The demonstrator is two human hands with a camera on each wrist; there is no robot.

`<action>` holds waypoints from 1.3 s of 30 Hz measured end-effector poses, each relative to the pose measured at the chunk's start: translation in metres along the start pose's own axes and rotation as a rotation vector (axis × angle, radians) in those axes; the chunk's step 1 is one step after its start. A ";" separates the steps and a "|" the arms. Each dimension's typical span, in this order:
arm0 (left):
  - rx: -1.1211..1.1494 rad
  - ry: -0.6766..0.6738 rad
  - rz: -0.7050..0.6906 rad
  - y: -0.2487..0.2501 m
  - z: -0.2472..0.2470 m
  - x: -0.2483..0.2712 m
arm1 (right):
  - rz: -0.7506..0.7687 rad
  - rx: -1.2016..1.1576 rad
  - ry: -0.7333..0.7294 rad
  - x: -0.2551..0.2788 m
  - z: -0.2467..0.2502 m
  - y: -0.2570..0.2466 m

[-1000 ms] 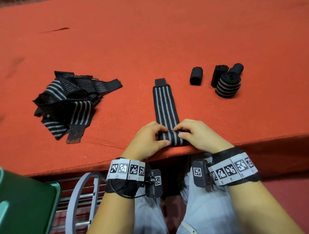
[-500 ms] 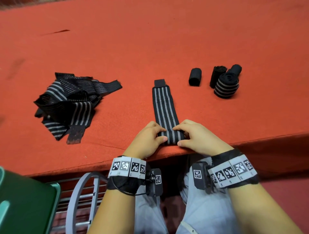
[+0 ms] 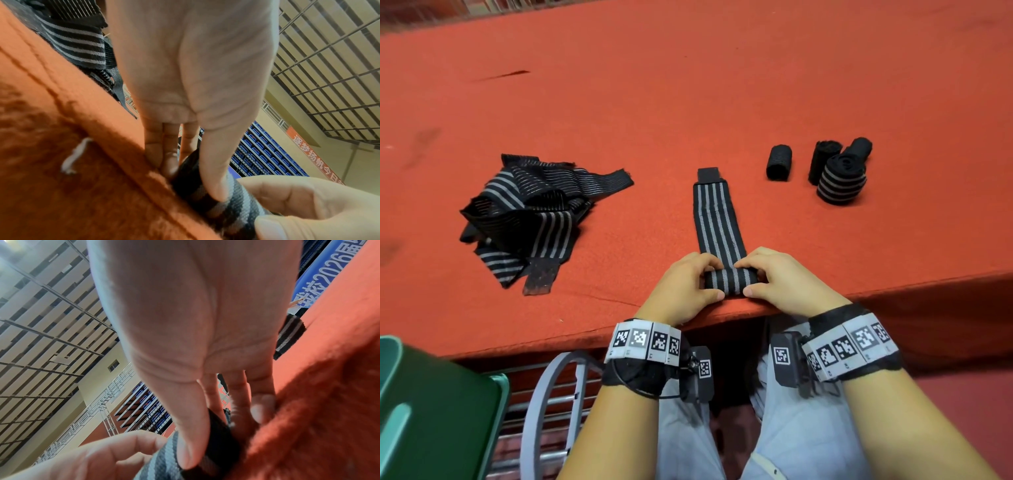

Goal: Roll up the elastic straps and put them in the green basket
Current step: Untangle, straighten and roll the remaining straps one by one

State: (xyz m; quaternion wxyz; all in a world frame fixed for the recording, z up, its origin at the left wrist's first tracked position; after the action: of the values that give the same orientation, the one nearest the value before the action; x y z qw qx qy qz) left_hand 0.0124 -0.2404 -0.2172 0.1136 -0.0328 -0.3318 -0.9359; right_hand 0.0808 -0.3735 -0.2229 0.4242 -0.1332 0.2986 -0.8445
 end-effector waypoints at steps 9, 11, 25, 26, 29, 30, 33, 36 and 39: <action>0.108 -0.075 0.034 0.001 -0.002 0.011 | -0.030 -0.046 -0.073 0.011 0.001 -0.001; 0.127 -0.100 0.039 0.001 -0.004 0.013 | -0.054 -0.105 -0.078 0.016 0.003 0.000; 0.132 -0.187 0.150 -0.005 -0.008 0.003 | -0.045 -0.097 -0.140 0.005 -0.003 0.008; 0.134 -0.188 0.156 -0.006 -0.008 0.003 | -0.038 -0.090 -0.140 0.004 -0.003 0.008; 0.074 -0.169 0.147 -0.005 -0.006 0.001 | -0.048 -0.143 -0.122 0.003 0.001 0.007; 0.056 -0.162 0.138 -0.004 -0.005 0.001 | -0.055 -0.163 -0.121 0.002 0.002 0.007; 0.036 -0.169 0.113 -0.001 -0.003 0.000 | -0.059 -0.164 -0.120 0.000 0.002 0.008; 0.027 -0.171 0.089 0.002 -0.003 0.001 | -0.049 -0.134 -0.089 -0.003 0.004 0.008; 0.095 -0.139 0.086 0.000 -0.001 0.000 | -0.044 -0.142 -0.031 -0.007 0.007 0.007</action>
State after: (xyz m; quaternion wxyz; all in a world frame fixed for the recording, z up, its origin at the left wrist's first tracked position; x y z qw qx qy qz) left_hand 0.0125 -0.2408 -0.2178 0.1317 -0.1063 -0.3813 -0.9089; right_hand 0.0924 -0.3738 -0.2217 0.3997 -0.1825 0.3480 -0.8282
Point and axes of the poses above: each hand's wrist, its own x-axis away from the middle knuckle, its own z-axis out of the back of the hand, y = z × x, the point moved 9 cm from there along -x, towards the middle knuckle, and after that the axes turned 6 degrees about z, right-handed, at the moved point
